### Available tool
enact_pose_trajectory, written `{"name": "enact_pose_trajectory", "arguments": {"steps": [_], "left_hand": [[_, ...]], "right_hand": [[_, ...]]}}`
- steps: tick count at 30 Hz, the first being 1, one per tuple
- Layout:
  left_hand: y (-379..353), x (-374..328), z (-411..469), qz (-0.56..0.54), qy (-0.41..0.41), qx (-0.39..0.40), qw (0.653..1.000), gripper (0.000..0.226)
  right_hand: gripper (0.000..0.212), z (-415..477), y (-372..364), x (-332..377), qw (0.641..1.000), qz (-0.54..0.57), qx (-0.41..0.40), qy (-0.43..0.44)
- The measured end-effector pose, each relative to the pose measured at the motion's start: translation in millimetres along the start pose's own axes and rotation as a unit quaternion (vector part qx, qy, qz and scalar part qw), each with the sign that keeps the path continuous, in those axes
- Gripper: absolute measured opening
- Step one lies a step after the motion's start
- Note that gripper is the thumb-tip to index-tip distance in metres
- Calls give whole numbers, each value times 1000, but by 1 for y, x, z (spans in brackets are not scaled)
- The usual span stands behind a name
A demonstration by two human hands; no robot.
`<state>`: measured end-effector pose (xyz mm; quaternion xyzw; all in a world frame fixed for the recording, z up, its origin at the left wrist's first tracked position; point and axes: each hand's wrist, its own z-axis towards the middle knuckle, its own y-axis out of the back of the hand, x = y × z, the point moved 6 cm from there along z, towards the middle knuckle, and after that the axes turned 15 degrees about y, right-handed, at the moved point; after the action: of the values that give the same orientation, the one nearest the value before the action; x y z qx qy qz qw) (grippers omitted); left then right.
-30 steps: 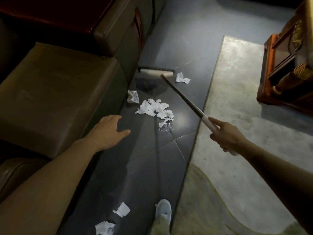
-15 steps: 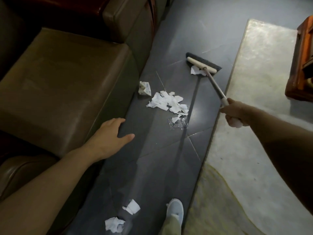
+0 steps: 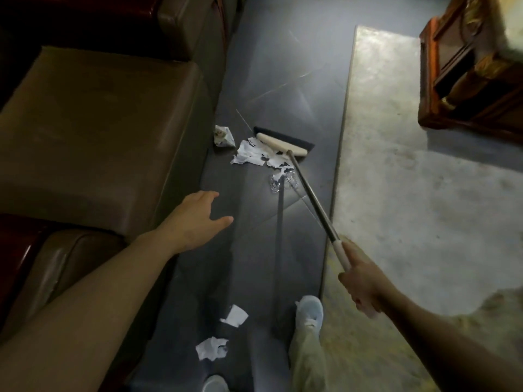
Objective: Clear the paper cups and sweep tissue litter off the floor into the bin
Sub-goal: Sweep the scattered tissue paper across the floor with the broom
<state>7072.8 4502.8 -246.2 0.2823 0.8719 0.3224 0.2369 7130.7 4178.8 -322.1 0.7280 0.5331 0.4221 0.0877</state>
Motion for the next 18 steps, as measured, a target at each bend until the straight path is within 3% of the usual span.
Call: {"name": "enact_pose_trajectory", "arguments": {"steps": [5,9,18], "left_hand": [[-31,27,-36,39,-27,17,999,73],[-45,37,-55,53,-24,22,998,73],[-54,40,-68,8,7,-7,1000,74]], "right_hand": [[64,-78,-36,-6,997,71,-17,2],[71,-108,-22,-6,991,128,-50,3],[49,-26,16,76,995,48,-32,80]]}}
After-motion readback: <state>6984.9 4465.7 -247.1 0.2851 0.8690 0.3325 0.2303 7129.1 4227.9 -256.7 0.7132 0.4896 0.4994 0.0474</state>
